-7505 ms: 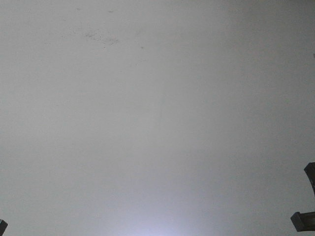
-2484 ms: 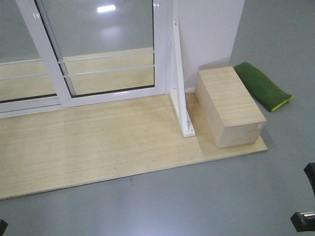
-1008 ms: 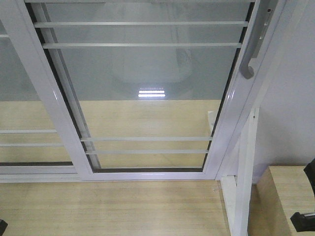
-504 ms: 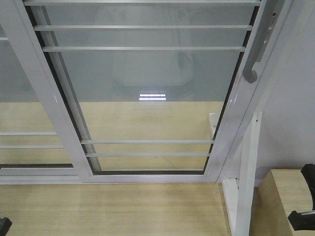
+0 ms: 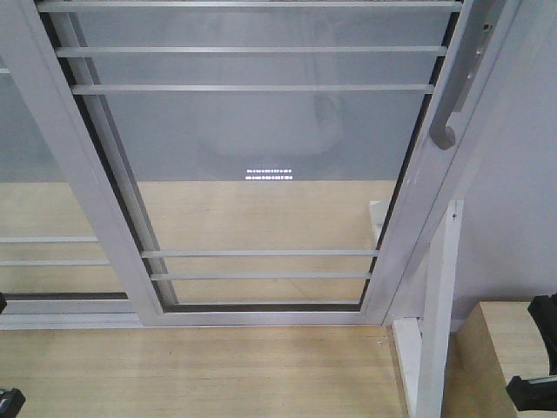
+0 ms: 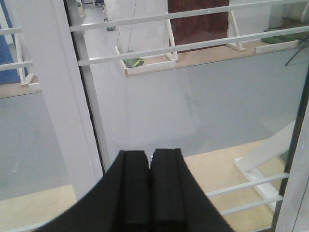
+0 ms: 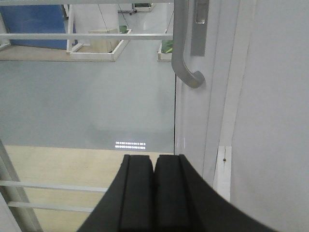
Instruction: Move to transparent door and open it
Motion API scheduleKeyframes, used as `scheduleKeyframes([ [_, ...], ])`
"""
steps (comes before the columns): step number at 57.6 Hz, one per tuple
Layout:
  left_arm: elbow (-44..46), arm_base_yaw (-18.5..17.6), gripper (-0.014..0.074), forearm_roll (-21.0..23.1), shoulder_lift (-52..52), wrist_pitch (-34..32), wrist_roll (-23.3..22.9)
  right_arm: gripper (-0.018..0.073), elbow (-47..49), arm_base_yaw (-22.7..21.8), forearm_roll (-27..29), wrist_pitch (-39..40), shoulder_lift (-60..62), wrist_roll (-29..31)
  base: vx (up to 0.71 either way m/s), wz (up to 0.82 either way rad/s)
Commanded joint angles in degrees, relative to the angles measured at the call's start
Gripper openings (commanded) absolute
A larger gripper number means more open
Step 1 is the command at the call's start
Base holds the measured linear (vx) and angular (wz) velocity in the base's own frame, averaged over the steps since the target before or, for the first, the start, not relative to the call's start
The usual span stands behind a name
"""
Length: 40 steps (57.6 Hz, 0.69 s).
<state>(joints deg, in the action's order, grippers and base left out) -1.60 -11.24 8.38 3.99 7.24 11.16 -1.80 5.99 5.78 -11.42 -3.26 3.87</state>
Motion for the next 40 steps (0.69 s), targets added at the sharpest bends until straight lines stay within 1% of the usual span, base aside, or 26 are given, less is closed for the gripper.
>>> scheduleKeyframes([
  [1, -1.3, -0.2, -0.0006, 0.2, 1.1, -4.9, -0.2, 0.0, -0.6, 0.1, -0.1, 4.4, -1.1, 0.2, 0.0, -0.01],
  [28, -1.3, -0.2, -0.0006, 0.2, 1.2, -4.5, -0.2, 0.0, -0.6, 0.1, -0.1, 4.4, -1.1, 0.2, 0.0, 0.0],
  [40, -1.3, -0.2, -0.0006, 0.2, 1.2, -4.5, -0.2, 0.0, -0.6, 0.1, -0.4, 4.4, -1.1, 1.3, 0.0, 0.0],
])
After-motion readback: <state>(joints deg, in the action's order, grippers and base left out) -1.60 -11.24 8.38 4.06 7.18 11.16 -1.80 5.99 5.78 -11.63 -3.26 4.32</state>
